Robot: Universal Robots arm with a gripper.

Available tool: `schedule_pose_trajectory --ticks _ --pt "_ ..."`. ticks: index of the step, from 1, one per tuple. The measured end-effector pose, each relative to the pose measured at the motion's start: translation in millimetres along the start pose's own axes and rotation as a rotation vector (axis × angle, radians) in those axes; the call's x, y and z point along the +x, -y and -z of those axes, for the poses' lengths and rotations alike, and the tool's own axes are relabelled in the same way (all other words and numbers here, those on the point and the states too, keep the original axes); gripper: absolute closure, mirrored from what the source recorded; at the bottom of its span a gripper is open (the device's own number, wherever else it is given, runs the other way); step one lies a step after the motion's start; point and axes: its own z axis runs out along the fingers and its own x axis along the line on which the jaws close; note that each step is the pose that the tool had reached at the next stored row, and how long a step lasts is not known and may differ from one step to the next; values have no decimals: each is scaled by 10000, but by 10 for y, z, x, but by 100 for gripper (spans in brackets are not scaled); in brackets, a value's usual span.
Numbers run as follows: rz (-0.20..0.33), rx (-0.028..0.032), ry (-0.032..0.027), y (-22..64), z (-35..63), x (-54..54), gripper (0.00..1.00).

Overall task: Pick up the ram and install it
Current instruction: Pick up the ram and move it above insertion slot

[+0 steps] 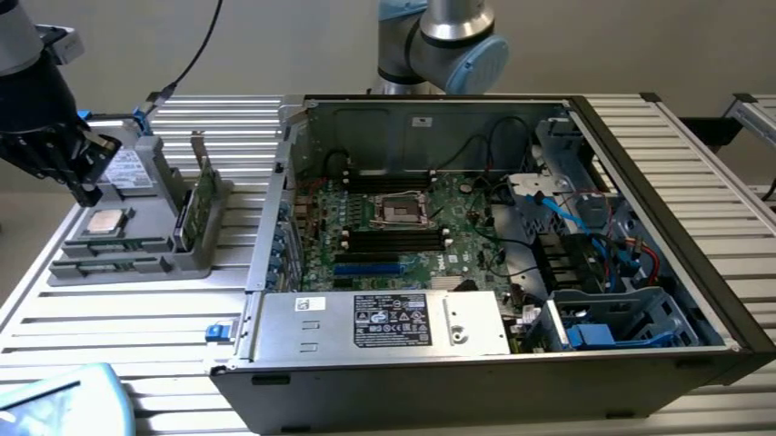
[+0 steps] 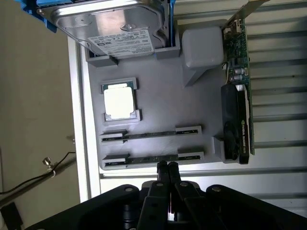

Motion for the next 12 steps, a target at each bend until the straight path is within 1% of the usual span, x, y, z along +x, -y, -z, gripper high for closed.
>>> schedule_pose_trajectory --ticks 10,12 --pt "26 5 -2 0 -2 1 90" --pt "323 27 -14 0 -5 1 90"
